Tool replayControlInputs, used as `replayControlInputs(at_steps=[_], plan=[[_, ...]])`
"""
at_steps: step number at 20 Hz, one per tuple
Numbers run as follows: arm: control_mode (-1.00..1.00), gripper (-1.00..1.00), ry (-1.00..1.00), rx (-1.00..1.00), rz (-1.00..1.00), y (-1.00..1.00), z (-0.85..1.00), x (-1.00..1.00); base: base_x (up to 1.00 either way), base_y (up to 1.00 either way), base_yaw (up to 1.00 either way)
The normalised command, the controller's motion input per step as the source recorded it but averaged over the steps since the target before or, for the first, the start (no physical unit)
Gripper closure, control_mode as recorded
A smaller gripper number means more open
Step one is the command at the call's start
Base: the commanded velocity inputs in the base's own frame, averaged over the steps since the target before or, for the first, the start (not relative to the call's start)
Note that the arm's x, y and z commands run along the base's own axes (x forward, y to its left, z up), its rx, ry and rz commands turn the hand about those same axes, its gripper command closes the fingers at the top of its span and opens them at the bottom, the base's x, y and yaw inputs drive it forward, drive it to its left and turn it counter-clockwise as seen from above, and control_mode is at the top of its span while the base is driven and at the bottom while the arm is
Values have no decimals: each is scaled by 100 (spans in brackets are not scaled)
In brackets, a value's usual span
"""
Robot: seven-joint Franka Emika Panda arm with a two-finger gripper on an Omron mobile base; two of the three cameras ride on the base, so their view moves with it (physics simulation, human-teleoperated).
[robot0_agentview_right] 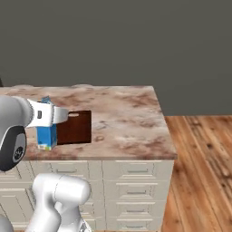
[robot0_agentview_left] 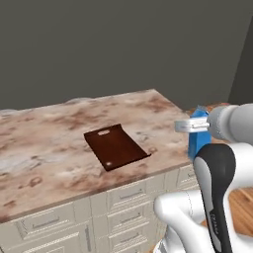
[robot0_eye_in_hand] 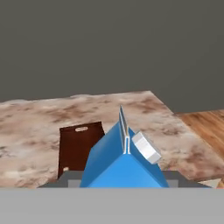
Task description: Take out the milk from the fridge and place it on the tray on the counter. Then take the sugar cube near the tray and place it in the tray.
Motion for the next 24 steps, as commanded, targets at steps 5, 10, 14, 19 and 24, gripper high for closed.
replayControlInputs(at_steps=[5, 10, 14, 19, 24], plan=[[100, 100, 0, 0, 0, 0, 0, 0, 100, -6, 15], [100, 100, 0, 0, 0, 0, 0, 0, 49, 44, 30], [100, 100, 0, 0, 0, 0, 0, 0, 43, 8, 36], [100, 100, 0, 0, 0, 0, 0, 0, 36, 18, 32], [100, 100, 0, 0, 0, 0, 0, 0, 40, 1, 18]])
